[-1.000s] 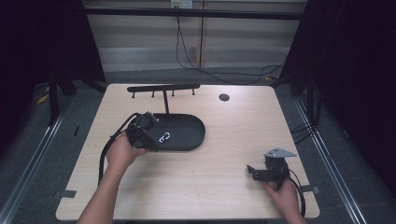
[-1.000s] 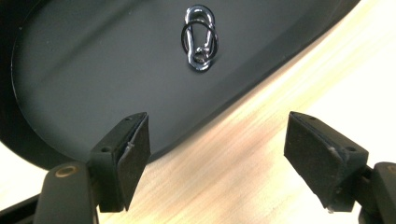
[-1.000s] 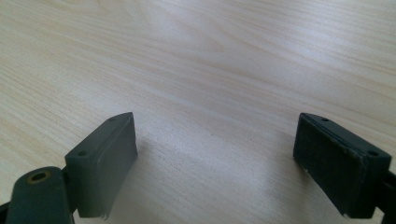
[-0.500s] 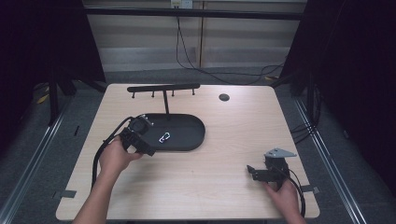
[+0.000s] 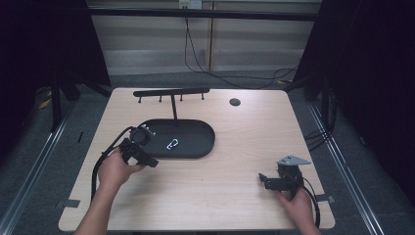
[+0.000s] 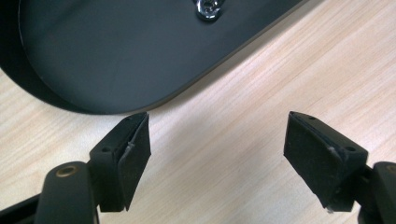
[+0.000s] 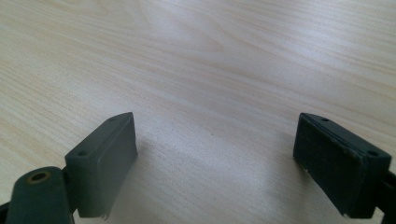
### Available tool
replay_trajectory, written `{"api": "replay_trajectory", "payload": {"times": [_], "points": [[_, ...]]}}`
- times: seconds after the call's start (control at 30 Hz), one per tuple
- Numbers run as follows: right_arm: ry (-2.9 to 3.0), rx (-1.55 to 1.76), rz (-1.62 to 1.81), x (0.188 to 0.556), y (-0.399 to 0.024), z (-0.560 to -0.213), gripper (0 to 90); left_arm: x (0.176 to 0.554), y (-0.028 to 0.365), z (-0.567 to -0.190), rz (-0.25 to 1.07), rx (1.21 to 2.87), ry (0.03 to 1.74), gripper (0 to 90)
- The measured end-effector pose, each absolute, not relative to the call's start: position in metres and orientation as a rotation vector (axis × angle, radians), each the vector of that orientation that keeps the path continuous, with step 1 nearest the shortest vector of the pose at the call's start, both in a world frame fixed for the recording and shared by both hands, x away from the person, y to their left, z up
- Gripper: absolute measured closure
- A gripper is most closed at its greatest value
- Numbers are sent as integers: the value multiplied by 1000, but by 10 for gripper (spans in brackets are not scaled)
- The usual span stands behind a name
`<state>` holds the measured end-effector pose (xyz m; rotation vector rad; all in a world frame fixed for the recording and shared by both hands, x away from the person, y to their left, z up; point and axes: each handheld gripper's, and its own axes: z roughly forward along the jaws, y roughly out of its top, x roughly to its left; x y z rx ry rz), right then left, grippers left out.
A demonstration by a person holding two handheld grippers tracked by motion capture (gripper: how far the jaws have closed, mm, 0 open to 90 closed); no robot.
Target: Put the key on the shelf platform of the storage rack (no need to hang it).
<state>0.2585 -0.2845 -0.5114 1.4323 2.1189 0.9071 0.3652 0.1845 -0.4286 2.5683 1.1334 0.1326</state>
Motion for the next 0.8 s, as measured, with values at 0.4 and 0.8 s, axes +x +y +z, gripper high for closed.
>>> {"api": "replay_trajectory", "payload": {"times": [0.4,0.8], "points": [[2119,1434,907,259,-284,-511,128,356,196,-434,135,2566,1131,230],[2119,1435,907,258,-284,-511,129,345,202,-445,126,2543,1134,229]]}}
